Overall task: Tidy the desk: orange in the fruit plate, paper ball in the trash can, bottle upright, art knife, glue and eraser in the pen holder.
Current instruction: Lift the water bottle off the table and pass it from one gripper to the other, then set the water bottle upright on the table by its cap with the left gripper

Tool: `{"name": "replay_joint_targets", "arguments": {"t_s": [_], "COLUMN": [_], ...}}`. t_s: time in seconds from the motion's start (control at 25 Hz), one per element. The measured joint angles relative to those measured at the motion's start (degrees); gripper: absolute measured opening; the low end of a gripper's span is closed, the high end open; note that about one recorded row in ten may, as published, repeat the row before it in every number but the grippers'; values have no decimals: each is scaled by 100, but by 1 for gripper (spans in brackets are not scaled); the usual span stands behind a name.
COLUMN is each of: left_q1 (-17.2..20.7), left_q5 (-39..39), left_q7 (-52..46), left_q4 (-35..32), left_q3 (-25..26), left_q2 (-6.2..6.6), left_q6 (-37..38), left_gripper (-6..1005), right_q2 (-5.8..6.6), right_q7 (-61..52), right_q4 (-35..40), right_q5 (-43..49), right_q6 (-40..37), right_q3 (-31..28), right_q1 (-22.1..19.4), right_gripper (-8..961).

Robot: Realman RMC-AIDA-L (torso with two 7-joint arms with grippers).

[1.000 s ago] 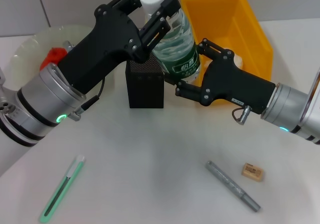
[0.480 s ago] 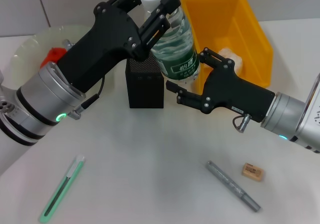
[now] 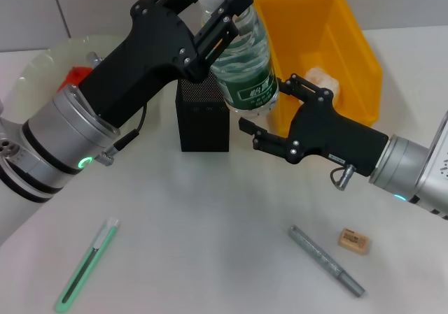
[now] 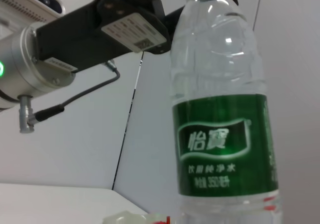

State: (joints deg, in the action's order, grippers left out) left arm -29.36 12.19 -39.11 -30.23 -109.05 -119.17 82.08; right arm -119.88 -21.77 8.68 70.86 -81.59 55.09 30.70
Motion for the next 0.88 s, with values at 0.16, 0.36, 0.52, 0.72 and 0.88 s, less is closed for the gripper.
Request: {"name": "replay_joint_targets", "arguments": {"t_s": [0.16, 0.36, 0.52, 0.72, 0.88], "left_q1": [0, 0, 0, 0, 5], "left_q5": [1, 3, 5, 8, 10], "left_q7": [0, 0, 71, 142, 166], "left_q4": [10, 40, 53, 91, 191], "left_q3": [15, 42, 56, 134, 272], "left_q2": [0, 0, 0, -1, 2], "left_q6": [-5, -12, -55, -64, -74], "left_gripper": [433, 433, 432, 432, 432], "right_q2": [0, 14, 28, 44, 44], "right_q7": [-8, -9, -8, -40, -48], "right_q4": [7, 21, 45, 145, 222], "right_q5": [0, 0, 0, 0, 0], "right_q6": [0, -17, -60, -82, -137], "right_q3": [-42, -99, -222, -341, -445], "right_q1": [-32, -97, -197, -365, -479], "right_gripper": [770, 770, 770, 770, 770]}}
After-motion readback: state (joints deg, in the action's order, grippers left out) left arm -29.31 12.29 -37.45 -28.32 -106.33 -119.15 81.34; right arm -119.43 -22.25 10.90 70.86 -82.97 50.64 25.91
